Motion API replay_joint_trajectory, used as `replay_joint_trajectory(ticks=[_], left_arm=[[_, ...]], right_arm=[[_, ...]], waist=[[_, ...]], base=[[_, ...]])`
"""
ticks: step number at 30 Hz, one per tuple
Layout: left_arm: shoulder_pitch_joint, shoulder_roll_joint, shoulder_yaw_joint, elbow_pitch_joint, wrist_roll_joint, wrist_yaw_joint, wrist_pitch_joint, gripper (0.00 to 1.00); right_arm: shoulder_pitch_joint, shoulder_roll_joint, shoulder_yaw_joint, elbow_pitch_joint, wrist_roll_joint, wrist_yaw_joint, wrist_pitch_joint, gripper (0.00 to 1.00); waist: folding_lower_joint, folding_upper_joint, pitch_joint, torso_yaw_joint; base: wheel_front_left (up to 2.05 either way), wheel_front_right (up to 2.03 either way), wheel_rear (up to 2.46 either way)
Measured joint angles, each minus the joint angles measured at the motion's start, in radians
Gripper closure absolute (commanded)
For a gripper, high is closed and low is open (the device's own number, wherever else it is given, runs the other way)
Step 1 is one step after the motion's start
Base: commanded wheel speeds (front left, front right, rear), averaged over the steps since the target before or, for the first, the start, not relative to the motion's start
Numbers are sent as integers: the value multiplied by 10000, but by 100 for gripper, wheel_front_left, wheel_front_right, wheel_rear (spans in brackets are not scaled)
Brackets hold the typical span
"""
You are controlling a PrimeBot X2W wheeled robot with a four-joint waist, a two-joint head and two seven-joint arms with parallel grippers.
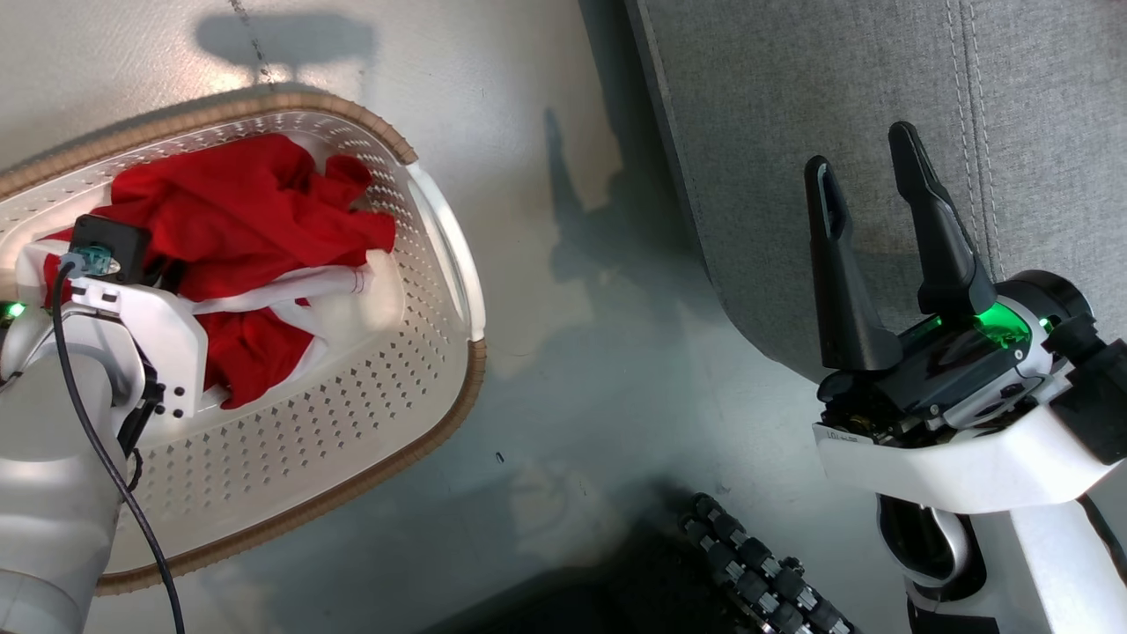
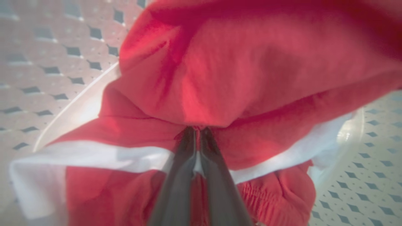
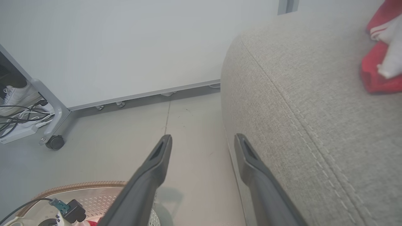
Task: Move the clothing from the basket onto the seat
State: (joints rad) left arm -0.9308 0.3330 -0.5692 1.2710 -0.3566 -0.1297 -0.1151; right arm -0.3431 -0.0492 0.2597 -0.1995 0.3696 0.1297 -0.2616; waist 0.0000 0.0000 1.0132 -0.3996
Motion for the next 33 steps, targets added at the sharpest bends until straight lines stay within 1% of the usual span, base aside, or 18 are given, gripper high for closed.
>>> replay_joint_trajectory(ticks=[3, 7, 13, 17, 21, 28, 33], left_arm=[[-9, 29, -27, 27, 0, 4, -146, 100], [-18, -33, -77, -10, -4, 48, -727, 100], [273, -589, -119, -454, -153, 44, -1319, 100], [742, -867, -59, -1030, -351, 31, -1425, 100], [1286, -980, 301, -2382, -579, 33, -1452, 100], [2901, -1101, 1020, -4882, -596, 257, -1453, 100], [3904, -1279, 1467, -6383, -552, 431, -1452, 100]], right_arm=[[-26, 0, 4, -21, 2, 0, -2, 0], [-168, 0, -15, 27, -67, 0, -2, 0], [-140, 6, -236, 405, -525, 0, -17, 0], [-12, 10, -341, 734, -821, 2, 27, 0], [49, 12, -623, 886, -1080, 0, 303, 0], [229, 17, -991, 1181, -1375, 2, 863, 0], [459, 17, -1221, 1402, -1505, 0, 1231, 0]], waist=[[0, 0, -76, -14], [0, 0, -288, -17], [0, 0, -976, 363], [0, 0, -1588, 688], [0, 0, -2248, 1045], [0, 0, -3507, 1658], [0, 0, -4444, 2114]], base=[[0, 0, 0], [0, 0, 0], [0, 0, 0], [0, 0, 0], [0, 0, 0], [0, 0, 0], [0, 0, 0]])
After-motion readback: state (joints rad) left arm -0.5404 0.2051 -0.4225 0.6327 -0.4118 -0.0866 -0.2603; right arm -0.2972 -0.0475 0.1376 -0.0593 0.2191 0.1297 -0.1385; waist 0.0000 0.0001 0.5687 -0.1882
